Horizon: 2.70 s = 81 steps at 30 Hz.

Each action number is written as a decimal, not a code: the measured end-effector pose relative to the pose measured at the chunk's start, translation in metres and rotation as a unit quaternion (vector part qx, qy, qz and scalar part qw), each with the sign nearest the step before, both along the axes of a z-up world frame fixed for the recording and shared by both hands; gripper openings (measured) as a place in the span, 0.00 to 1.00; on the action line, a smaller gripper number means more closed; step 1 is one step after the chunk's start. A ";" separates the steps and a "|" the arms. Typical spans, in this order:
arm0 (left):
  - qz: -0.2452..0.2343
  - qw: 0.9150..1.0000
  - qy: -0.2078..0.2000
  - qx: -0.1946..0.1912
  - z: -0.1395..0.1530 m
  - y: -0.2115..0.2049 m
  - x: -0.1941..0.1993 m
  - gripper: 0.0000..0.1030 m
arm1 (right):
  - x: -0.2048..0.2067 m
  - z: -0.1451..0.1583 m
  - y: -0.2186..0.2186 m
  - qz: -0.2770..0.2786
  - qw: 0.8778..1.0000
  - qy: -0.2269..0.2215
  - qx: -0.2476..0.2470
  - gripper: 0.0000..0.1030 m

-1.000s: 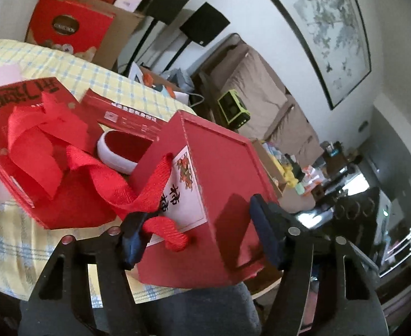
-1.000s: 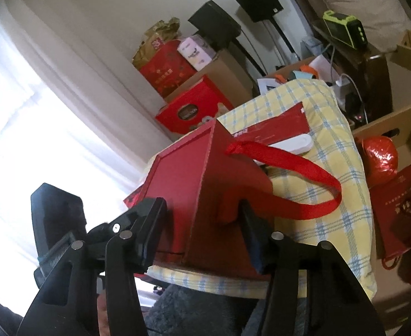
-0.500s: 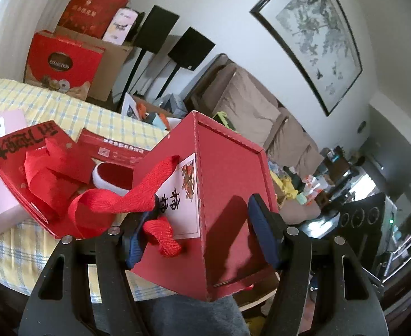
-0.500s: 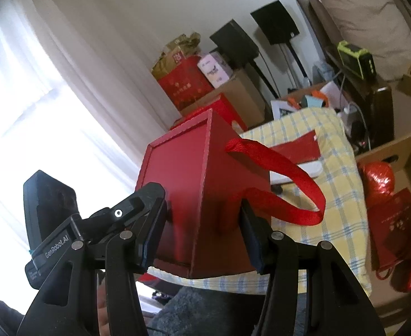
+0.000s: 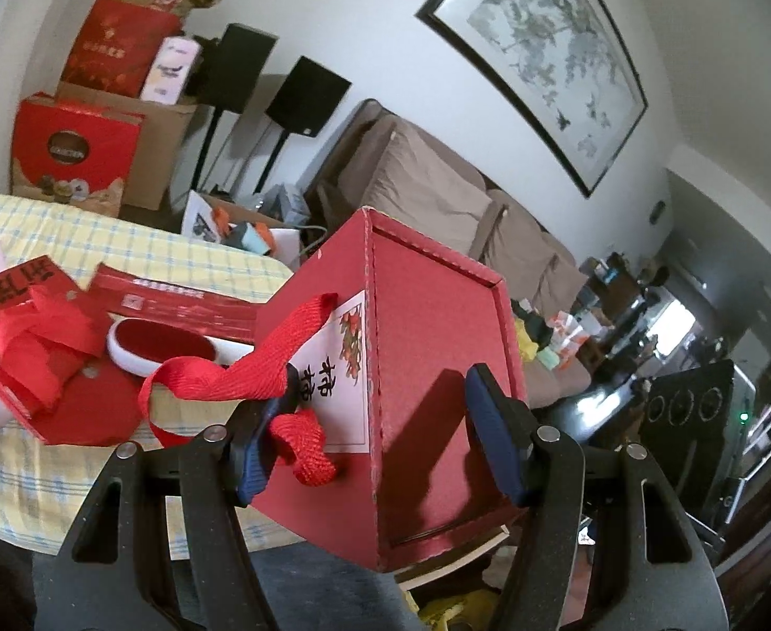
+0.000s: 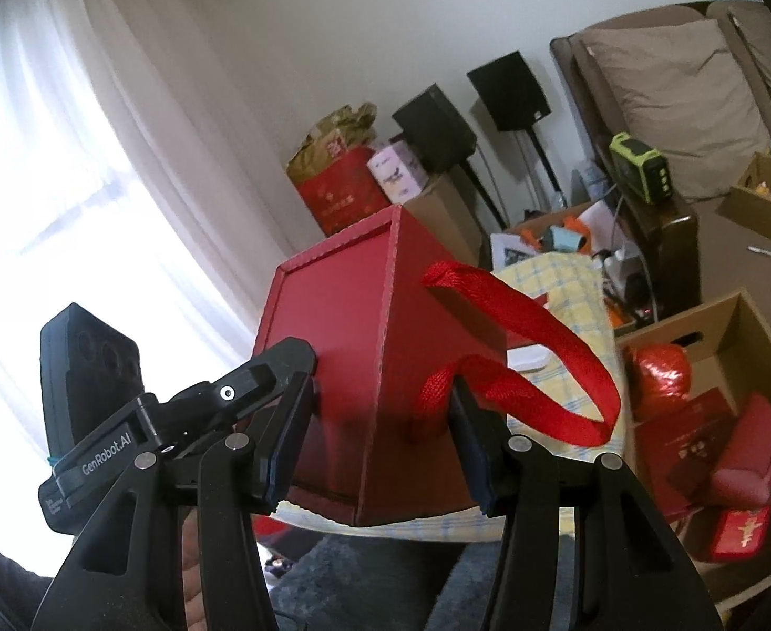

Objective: Organize objects
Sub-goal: 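Carry the red box bag with both grippers toward the floor cardboard box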

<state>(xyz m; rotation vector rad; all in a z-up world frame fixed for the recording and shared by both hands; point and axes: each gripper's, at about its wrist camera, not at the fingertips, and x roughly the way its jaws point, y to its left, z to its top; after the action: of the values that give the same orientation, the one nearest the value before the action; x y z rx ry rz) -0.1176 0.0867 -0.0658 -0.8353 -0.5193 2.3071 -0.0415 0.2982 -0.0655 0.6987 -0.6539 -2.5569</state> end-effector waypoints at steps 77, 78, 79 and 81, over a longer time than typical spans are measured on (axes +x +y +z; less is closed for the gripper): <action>-0.099 0.994 0.052 -0.021 0.068 0.172 0.022 0.61 | 0.083 0.060 0.147 -0.141 0.988 0.060 0.010 0.51; -0.099 0.994 0.051 -0.022 0.067 0.173 0.022 0.61 | 0.083 0.059 0.147 -0.141 0.988 0.058 0.011 0.51; -0.099 0.994 0.049 -0.023 0.066 0.174 0.021 0.61 | 0.082 0.058 0.148 -0.140 0.988 0.056 0.010 0.51; -0.098 0.994 0.047 -0.024 0.063 0.176 0.019 0.61 | 0.081 0.055 0.150 -0.140 0.989 0.052 0.010 0.51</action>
<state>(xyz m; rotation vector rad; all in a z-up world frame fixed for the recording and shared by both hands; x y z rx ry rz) -0.0986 0.2627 -0.0026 -0.7605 -0.3261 2.1725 0.0398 0.4484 -0.0100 0.5056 -0.7392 -2.8370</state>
